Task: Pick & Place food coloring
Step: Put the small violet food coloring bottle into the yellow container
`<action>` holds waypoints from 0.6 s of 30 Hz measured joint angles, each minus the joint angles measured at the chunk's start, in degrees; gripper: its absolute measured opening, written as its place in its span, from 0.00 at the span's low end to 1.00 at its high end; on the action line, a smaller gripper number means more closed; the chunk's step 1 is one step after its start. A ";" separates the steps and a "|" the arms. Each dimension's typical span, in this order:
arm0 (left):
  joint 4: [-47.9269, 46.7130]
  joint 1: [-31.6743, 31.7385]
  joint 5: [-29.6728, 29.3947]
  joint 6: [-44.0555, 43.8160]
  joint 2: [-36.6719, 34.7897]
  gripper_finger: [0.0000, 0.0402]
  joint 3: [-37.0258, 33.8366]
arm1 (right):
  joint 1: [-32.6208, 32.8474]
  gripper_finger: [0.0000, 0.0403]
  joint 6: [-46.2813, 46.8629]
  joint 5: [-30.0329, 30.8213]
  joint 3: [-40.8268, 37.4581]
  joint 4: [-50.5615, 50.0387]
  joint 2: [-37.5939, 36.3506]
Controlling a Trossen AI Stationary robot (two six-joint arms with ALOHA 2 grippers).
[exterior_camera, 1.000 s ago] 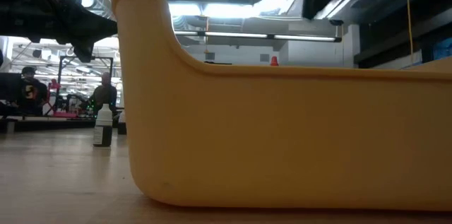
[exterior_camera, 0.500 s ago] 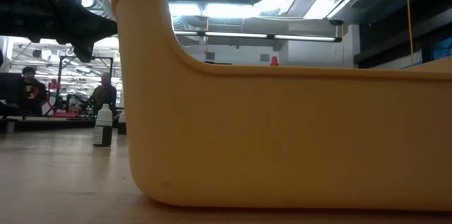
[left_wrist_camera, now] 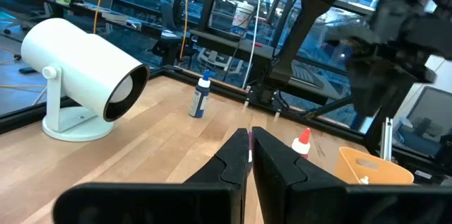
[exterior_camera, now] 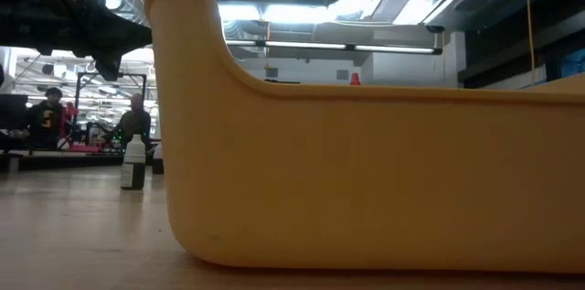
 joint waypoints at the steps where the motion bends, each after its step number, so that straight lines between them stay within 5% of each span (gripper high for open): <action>1: 0.00 0.00 -0.01 0.00 0.00 0.04 0.00 | -0.86 0.25 -2.15 -0.05 0.00 0.02 -0.41; 11: 0.00 0.00 -0.01 0.00 0.00 0.04 0.00 | -8.45 0.25 -12.56 -9.22 0.02 3.49 -1.96; 18: 0.00 0.00 0.00 0.00 0.00 0.04 0.01 | -10.39 0.25 -25.03 -10.02 0.02 3.43 -1.96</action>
